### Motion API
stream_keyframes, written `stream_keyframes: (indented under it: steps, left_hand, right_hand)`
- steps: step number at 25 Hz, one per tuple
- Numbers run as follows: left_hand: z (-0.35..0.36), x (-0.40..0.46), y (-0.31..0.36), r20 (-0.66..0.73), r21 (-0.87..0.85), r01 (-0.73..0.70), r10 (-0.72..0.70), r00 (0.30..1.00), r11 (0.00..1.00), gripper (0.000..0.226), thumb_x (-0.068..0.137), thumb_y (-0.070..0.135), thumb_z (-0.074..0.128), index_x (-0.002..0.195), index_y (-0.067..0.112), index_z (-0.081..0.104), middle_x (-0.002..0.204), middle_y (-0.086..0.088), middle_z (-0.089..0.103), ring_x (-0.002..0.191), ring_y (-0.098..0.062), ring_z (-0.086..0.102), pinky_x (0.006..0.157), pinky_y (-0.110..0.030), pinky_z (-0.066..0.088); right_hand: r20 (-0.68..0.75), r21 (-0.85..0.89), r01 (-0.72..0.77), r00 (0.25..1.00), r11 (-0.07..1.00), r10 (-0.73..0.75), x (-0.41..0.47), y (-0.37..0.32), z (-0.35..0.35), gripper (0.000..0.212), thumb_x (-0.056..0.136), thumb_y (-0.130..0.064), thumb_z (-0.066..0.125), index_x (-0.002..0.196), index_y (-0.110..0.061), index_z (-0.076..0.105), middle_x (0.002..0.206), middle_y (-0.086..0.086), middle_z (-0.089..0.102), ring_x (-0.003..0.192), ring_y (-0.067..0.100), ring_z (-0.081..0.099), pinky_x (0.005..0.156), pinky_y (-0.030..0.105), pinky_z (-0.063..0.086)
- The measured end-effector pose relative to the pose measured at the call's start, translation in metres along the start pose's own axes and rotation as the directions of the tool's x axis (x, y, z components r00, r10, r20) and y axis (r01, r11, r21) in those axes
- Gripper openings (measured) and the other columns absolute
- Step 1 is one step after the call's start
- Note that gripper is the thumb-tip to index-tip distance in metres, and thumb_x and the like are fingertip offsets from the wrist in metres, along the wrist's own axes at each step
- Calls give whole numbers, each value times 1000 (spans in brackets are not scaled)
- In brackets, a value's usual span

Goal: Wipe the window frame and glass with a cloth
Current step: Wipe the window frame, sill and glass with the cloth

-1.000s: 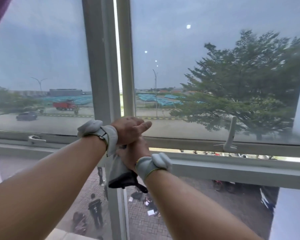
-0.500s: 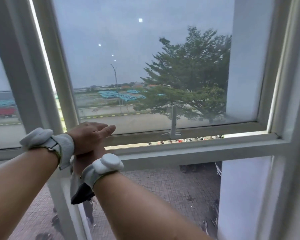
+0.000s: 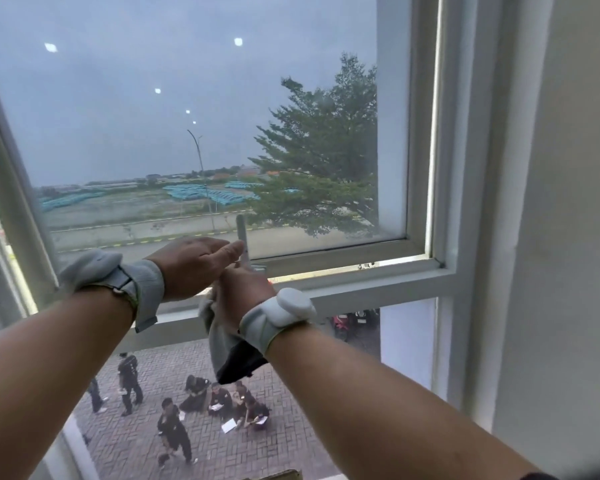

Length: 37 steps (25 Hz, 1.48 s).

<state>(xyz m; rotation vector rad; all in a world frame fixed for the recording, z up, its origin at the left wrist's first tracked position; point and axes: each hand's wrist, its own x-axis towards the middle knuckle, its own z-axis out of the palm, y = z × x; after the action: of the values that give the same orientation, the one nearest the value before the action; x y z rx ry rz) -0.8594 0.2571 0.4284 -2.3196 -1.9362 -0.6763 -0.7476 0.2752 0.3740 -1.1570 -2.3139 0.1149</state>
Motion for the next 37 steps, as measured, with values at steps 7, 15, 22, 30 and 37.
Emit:
stream_keyframes:
  steps: [7,15,22,30,37]
  left_hand:
    - [31,34,69,15,105,-46,45,999,993,66,96,58,26,117,9,64,126,-13,63,117,-28,56,101,-38,42]
    - [67,71,138,72,65,-161,156,985,985,63,98,55,24,117,9,64,124,-12,64,113,-28,57,99,-37,43]
    - [84,86,158,99,42,-219,214,972,975,64,97,58,22,121,14,63,126,-7,64,113,-25,58,99,-38,45]
    - [75,74,148,94,45,-225,220,971,973,63,98,57,23,118,13,64,123,-8,65,110,-26,59,98,-38,45]
    - [69,72,148,49,7,-232,231,972,973,56,99,53,25,107,12,63,111,-11,66,97,-26,58,86,-34,46]
  right_hand:
    - [-32,-178,-68,998,982,63,-17,123,-42,27,88,-27,56,110,-19,70,119,13,60,112,27,57,95,30,46]
    - [-106,-332,-256,966,908,234,-58,223,-108,26,89,-24,54,109,-21,71,119,8,57,108,25,59,93,29,48]
    - [-113,-533,-310,948,787,297,-77,246,-131,27,94,-14,40,103,-10,65,113,13,47,96,35,62,74,34,46]
    - [-110,-440,-308,951,844,290,-78,243,-142,29,88,-15,50,113,-17,66,111,10,53,98,30,60,78,30,46]
    - [-341,-447,-262,934,855,108,-75,216,-176,23,82,-24,61,98,-10,65,98,10,56,84,31,61,75,34,51]
